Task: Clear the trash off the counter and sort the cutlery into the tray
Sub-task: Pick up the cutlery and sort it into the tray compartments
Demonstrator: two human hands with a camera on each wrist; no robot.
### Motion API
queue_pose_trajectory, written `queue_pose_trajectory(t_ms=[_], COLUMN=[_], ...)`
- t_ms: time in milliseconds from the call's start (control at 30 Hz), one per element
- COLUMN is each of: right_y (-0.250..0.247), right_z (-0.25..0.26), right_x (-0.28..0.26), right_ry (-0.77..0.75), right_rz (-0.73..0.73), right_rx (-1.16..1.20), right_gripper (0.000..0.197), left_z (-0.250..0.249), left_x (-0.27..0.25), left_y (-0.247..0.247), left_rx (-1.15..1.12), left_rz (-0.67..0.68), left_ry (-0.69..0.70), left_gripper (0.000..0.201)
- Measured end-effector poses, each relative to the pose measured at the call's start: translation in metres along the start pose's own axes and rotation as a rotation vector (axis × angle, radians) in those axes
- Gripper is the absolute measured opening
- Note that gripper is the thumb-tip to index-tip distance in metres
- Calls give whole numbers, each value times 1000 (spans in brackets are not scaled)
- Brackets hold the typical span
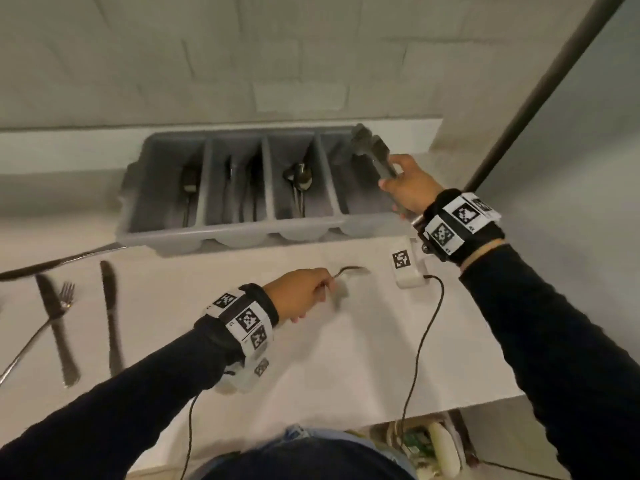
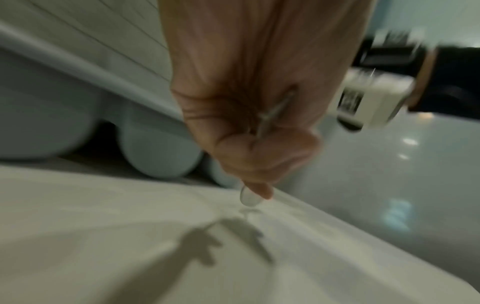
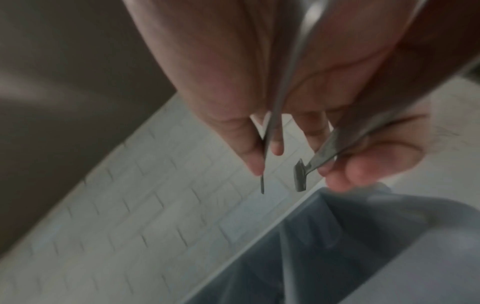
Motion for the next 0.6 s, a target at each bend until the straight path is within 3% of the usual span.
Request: queue_pose_trajectory(t_ms=[100, 200, 300, 367, 433, 533, 600], right_y=[21, 38, 49, 54, 58, 59, 57], right_z=[33, 49, 49, 46, 48, 57, 65], right_x=[50, 74, 83, 87, 93, 93, 84], right_ry=[6, -68, -212, -216, -231, -196, -168], right_rz=[-38, 0, -19, -16, -1, -4, -33], right_rx=[-371, -750, -1092, -1175, -1187, -1059, -877], right_gripper=[51, 45, 66, 65, 48, 32, 33], left_z=[23, 35, 43, 48, 48, 35, 22], left_x=[-32, -59, -78, -84, -83, -67, -43], left_y=[-30, -44, -51, -56, -63, -82, -97], left_rx=[7, -134, -267, -311, -307, -286, -324], left_rz=[-177, -317, -444, -502, -542, -618, -645], left_ry=[9, -16, -8, 9, 39, 89, 108], left_gripper=[30, 27, 27, 28, 32, 34, 34])
Point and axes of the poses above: each hand's wrist, its own x-axis towards the middle knuckle, its own y-axis out of the palm, z = x × y, the point moved 1 cm from there along x, towards the middle knuckle, and after that the axes turned 8 degrees about y, right-handed, at the moved point
